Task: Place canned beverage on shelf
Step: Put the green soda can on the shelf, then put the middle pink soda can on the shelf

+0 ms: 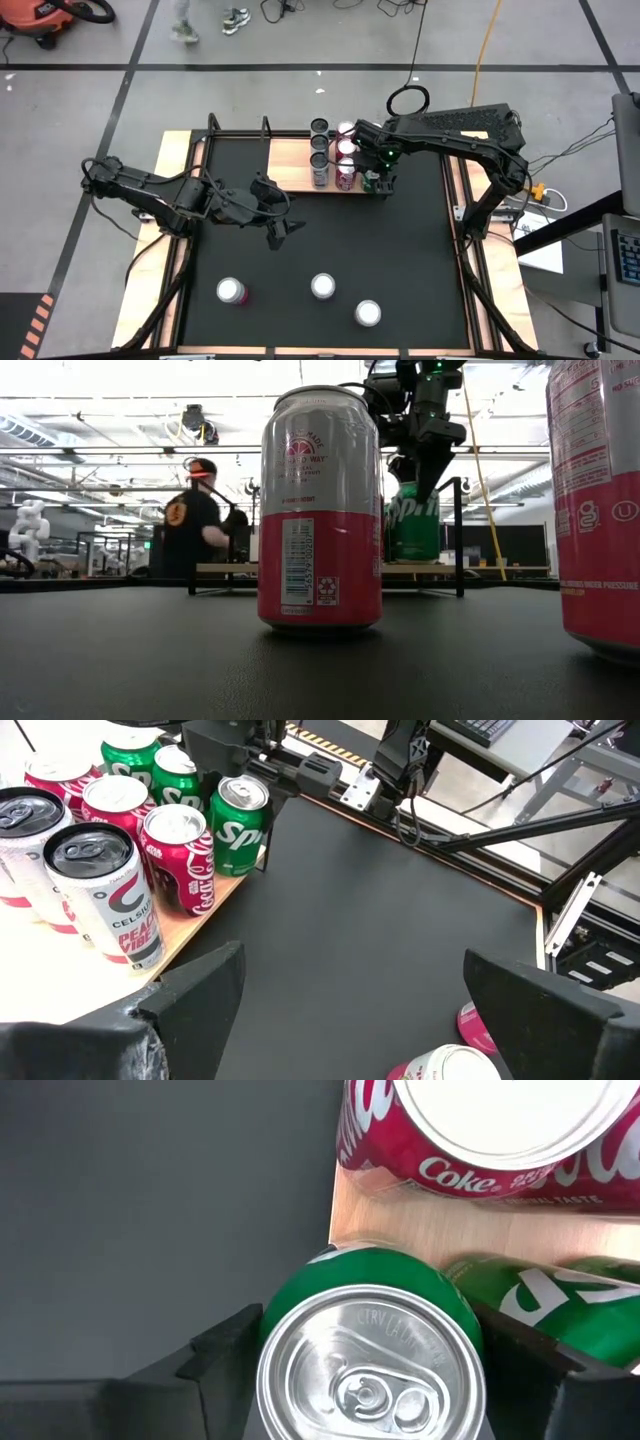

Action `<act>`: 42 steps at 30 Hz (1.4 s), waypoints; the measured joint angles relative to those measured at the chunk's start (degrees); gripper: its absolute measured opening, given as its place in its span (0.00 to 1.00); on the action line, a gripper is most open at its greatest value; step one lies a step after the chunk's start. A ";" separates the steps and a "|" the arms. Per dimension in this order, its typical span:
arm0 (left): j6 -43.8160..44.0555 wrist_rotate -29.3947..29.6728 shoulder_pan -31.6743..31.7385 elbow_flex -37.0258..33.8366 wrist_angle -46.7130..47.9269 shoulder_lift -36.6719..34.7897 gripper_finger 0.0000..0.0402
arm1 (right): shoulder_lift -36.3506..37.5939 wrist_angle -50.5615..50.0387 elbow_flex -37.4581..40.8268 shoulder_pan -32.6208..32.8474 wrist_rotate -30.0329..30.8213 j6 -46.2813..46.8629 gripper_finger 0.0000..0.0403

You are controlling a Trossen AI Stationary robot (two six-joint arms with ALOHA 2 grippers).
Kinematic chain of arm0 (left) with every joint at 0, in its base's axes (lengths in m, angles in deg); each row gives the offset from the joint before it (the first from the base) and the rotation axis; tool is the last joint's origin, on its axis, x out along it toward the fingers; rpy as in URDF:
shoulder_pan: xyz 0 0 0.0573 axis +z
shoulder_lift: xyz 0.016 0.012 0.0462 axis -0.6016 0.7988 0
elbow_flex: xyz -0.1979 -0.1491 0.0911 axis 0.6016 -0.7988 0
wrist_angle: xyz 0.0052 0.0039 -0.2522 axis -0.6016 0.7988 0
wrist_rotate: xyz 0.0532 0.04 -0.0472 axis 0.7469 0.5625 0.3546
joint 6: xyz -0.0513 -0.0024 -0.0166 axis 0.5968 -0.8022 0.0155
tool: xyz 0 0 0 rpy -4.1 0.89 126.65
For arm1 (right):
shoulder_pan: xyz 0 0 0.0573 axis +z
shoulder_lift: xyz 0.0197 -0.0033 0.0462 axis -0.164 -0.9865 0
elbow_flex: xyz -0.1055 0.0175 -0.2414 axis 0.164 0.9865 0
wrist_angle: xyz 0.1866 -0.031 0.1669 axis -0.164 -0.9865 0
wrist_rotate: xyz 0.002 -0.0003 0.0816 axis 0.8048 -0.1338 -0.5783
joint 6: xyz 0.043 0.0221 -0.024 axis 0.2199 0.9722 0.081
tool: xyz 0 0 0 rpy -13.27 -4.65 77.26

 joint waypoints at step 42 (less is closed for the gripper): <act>-0.04 0.00 0.00 0.00 -0.08 0.00 0.93 | 0.02 -6.15 -8.32 -0.02 2.47 -0.03 0.83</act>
